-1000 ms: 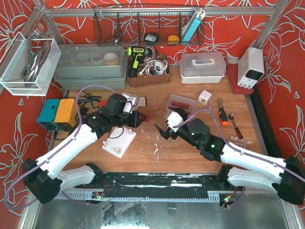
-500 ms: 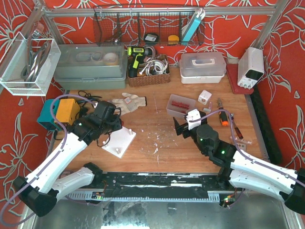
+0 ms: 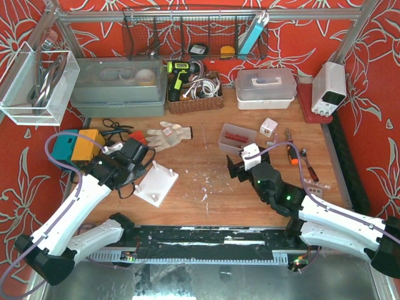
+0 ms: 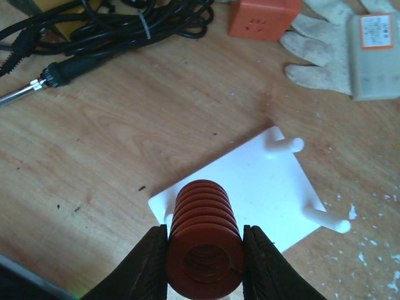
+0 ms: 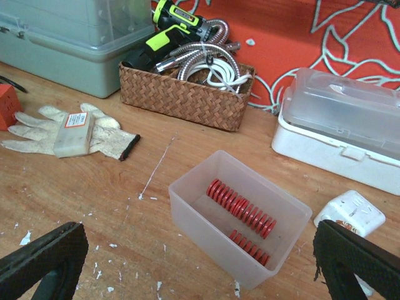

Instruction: Install the large spring

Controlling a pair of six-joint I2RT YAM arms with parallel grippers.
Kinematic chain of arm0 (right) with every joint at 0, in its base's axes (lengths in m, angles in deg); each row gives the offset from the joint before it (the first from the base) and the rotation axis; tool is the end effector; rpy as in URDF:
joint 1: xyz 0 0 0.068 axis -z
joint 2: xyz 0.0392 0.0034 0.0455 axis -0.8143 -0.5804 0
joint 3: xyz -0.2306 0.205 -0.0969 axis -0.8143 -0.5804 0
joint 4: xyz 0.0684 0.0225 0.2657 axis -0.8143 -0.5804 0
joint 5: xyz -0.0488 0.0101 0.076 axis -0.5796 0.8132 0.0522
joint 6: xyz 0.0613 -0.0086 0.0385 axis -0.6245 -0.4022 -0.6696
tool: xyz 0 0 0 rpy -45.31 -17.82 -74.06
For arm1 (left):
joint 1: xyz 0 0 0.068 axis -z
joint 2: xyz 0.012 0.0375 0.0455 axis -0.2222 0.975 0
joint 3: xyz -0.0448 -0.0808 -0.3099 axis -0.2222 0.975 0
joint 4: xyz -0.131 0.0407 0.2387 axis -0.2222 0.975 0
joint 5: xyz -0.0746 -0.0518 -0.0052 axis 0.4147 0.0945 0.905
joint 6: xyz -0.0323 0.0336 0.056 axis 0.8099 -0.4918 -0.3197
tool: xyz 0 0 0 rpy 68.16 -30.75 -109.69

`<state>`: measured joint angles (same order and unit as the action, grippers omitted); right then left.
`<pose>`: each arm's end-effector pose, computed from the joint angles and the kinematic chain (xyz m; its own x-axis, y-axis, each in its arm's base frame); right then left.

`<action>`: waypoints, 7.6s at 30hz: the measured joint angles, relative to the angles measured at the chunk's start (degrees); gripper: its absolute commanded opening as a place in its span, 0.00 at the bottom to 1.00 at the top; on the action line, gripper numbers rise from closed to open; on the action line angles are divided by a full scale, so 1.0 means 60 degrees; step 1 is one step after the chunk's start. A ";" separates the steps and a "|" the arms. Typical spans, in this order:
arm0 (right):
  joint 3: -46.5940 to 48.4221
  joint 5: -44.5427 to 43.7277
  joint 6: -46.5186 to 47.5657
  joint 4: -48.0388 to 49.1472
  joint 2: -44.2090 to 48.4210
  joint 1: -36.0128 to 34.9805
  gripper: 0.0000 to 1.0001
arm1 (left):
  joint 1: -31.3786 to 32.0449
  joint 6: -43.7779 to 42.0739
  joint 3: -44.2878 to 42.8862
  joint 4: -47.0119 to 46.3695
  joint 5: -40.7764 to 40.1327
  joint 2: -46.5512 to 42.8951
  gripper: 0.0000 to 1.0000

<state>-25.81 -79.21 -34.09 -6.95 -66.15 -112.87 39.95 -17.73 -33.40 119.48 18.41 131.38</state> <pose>0.1305 0.1516 0.2930 -0.1536 -0.0866 -0.9843 -0.4473 0.8943 -0.0089 0.1361 -0.0433 0.3337 -0.6510 -0.5333 -0.5402 -0.5189 0.8320 -0.1962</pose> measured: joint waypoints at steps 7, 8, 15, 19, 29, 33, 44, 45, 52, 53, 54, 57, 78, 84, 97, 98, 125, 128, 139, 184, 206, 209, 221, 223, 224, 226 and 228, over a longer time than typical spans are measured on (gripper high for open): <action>0.0000 -0.0047 0.0000 0.0004 0.0197 0.0000 0.99 | -0.0262 0.0393 0.0641 0.0022 -0.0022 0.0007 0.00; 0.0000 -0.0047 0.0000 0.0004 0.0193 0.0000 0.99 | -0.0313 0.0426 0.0718 0.0015 0.0007 0.0011 0.00; 0.0000 -0.0044 0.0000 0.0004 0.0193 0.0025 0.99 | -0.0499 0.0521 0.0973 -0.0106 0.0138 0.0007 0.00; -0.0004 -0.0044 0.0000 0.0004 0.0193 0.0044 0.99 | -0.0597 0.0510 0.1260 -0.0350 0.0335 -0.0004 0.00; 0.0000 -0.0044 0.0004 0.0004 0.0193 0.0044 0.99 | -0.0729 0.0510 0.1592 -0.0627 0.0590 -0.0007 0.00; 0.0000 -0.0044 0.0004 0.0004 0.0193 0.0044 0.99 | -0.0761 0.0510 0.1759 -0.0747 0.0681 -0.0011 0.00; -0.0004 -0.0044 0.0007 0.0007 0.0157 0.0062 0.99 | -0.0780 0.0539 0.1923 -0.0929 0.0667 -0.0058 0.00; -0.0004 -0.0044 0.0007 0.0007 0.0153 0.0069 0.99 | -0.0780 0.0539 0.1963 -0.0987 0.0656 -0.0066 0.00; -0.0004 -0.0044 0.0007 0.0007 0.0106 0.0106 0.99 | -0.0914 0.0539 0.2197 -0.1577 0.0543 -0.0055 0.00; -0.0004 -0.0044 0.0007 0.0007 0.0102 0.0106 0.99 | -0.0918 0.0543 0.2200 -0.1625 0.0514 -0.0029 0.00; -0.0004 -0.0044 0.0007 0.0007 0.0102 0.0106 0.99 | -0.0922 0.0543 0.2200 -0.1672 0.0495 0.0004 0.00; -0.0004 -0.0044 0.0007 0.0007 0.0102 0.0106 0.99 | -0.0936 0.0546 0.2189 -0.1781 0.0484 0.0055 0.00; -0.0004 -0.0044 0.0018 0.0011 0.0102 0.0106 0.99 | -0.0951 0.0503 0.2291 -0.1111 0.0907 -0.0073 0.00; -0.0004 -0.0044 0.0047 0.0011 0.0117 0.0106 0.99 | -0.0951 0.0393 0.2721 -0.1563 0.1020 0.0244 0.22; -0.0004 -0.0335 -0.0168 -0.0007 -0.0033 0.0233 0.99 | -0.0958 -0.0135 0.2769 -0.2586 0.0765 0.0025 0.78; 0.0011 -0.0404 -0.0251 -0.0047 -0.0124 0.0291 0.99 | -0.0958 -0.0313 0.2750 -0.2805 0.0736 -0.0084 0.83; 0.7264 0.5227 0.2601 -0.5388 -0.8043 0.5122 0.44 | -0.0954 -0.4204 0.5945 -1.2072 0.6014 -0.1435 1.00; 0.7686 0.5428 0.3209 -0.5574 -0.8695 0.5122 0.41 | -0.0954 -0.4171 0.5727 -1.1865 0.6258 -0.1421 1.00; 0.8255 0.5727 0.4455 -0.5778 -0.9978 0.5093 0.35 | -0.1501 -0.4091 0.3934 -1.0488 0.7002 -0.0481 1.00; 0.8786 0.5479 0.5038 -0.5912 -1.0269 0.4852 0.00 | -0.2710 -0.5289 0.3289 -0.8797 0.6346 -0.0499 0.98; 0.3588 0.4940 0.2572 -0.1472 -0.4841 0.0506 0.00 | -0.2397 -0.5034 0.4127 -0.9726 0.9453 -0.0823 0.46; 0.2903 0.4863 0.2557 -0.0834 -0.4732 -0.0033 0.00 | -0.1858 -0.5031 0.4149 -0.9730 0.9544 -0.0794 0.46; 0.1402 0.4878 0.2273 0.1519 -0.4605 -0.0306 0.00 | 0.0433 -0.4747 0.4124 -1.0284 0.9530 0.0251 0.54; 0.1333 0.4881 0.2277 0.1756 -0.4459 -0.0321 0.00 | 0.0495 -0.4637 0.4124 -1.0469 0.9530 0.0331 0.54; 0.1297 0.4900 0.2277 0.1847 -0.4379 -0.0324 0.00 | 0.0503 -0.4561 0.4124 -1.0568 0.9530 0.0372 0.53; 0.1209 0.4951 0.2277 0.2080 -0.4255 -0.0339 0.00 | 0.0503 -0.4404 0.4124 -1.0750 0.9522 0.0426 0.53; 0.1118 0.5016 0.2277 0.2266 -0.4175 -0.0350 0.00 | 0.0503 -0.4251 0.4124 -1.0925 0.9486 0.0455 0.55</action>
<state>-19.10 -49.11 -20.43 6.64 -91.20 -114.96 42.97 -43.24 -8.65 53.93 75.33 134.11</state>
